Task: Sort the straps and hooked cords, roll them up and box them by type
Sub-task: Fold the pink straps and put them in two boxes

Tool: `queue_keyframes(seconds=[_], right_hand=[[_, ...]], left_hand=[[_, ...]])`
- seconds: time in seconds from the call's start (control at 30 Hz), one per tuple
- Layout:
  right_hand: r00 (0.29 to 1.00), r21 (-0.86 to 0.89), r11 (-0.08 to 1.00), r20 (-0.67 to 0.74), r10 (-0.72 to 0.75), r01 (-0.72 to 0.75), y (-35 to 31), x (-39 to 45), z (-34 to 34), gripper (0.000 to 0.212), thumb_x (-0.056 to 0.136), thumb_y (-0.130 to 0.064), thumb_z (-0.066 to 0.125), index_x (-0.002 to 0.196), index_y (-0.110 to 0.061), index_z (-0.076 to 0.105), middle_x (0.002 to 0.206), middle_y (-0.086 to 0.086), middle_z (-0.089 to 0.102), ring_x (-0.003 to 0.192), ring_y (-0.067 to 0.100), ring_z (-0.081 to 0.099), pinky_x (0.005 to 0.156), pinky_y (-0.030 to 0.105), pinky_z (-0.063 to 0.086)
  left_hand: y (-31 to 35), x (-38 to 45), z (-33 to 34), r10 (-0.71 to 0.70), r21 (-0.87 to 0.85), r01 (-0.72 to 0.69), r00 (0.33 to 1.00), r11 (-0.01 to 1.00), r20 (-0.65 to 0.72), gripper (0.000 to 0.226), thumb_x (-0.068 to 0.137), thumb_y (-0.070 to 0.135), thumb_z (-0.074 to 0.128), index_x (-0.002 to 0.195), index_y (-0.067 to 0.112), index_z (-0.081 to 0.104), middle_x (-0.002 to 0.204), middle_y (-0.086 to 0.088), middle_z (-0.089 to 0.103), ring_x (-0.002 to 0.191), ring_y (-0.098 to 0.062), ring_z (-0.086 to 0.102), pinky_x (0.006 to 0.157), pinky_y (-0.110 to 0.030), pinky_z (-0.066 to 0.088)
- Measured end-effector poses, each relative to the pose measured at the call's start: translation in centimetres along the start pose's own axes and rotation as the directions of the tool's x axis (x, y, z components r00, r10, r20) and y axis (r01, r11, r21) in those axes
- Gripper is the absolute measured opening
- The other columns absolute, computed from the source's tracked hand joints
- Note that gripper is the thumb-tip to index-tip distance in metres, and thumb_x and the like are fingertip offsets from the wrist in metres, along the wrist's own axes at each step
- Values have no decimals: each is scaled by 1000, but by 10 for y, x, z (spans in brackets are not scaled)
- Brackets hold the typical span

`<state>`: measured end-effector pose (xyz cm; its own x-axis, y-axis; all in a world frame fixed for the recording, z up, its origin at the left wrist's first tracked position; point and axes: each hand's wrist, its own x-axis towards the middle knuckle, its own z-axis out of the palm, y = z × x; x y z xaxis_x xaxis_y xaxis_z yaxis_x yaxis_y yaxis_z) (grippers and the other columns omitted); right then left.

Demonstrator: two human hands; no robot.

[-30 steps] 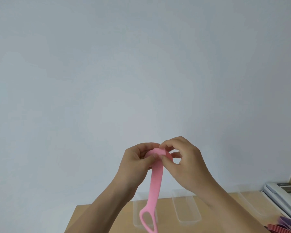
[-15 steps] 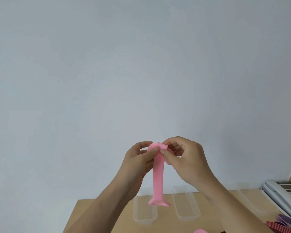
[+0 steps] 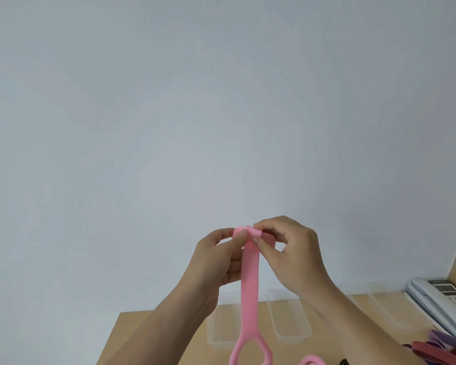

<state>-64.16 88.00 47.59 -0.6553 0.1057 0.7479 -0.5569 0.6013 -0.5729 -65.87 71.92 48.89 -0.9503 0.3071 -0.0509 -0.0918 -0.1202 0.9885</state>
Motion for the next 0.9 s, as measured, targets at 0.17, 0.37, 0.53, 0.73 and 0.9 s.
queue_keyframes(seconds=[0.17, 0.37, 0.53, 0.73, 0.9], right_hand=[[991, -67, 990, -42, -124, 121, 3, 1, 0, 24, 78, 4, 80, 87, -19, 77, 84, -16, 69, 76, 8, 64, 69, 21, 52], [976, -134, 970, -46, -212, 204, 7, -2, 3, 24, 76, 5, 81, 86, -16, 77, 86, -9, 69, 75, 7, 63, 69, 21, 52], [970, -160, 958, -12, -242, 237, 7, -3, 1, 22, 78, 1, 80, 91, -16, 78, 91, -8, 68, 85, 3, 64, 77, 12, 48], [980, -179, 964, 42, -193, 198, 5, -3, -4, 12, 83, -15, 73, 93, -20, 78, 97, -12, 67, 99, 4, 62, 87, 14, 46], [992, -166, 982, 104, -76, 92, 4, 3, -9, 17, 86, -16, 71, 103, -22, 70, 96, -22, 64, 98, 4, 60, 86, 14, 44]], left_hand=[[0, 0, 0, 26, -58, -24, 999, 998, 27, 33, 96, 28, 70, 125, 15, 64, 101, -14, 79, 95, -29, 77, 93, -44, 59], [1, 0, 0, 50, -113, -47, 998, 993, 24, 38, 91, 25, 75, 127, 18, 61, 101, -15, 79, 95, -32, 76, 96, -46, 58], [1, 2, 0, 61, -126, -59, 998, 990, 16, 38, 91, 15, 75, 127, 19, 62, 101, -16, 78, 88, -31, 76, 95, -46, 58], [-3, 5, -1, 114, -59, -113, 993, 992, 8, 41, 93, 11, 73, 129, 26, 59, 101, -16, 78, 94, -33, 76, 95, -48, 59], [-2, 5, 0, 209, 60, -210, 978, 976, 30, 46, 93, 10, 72, 131, 32, 57, 98, -10, 79, 96, -30, 76, 97, -50, 57]])
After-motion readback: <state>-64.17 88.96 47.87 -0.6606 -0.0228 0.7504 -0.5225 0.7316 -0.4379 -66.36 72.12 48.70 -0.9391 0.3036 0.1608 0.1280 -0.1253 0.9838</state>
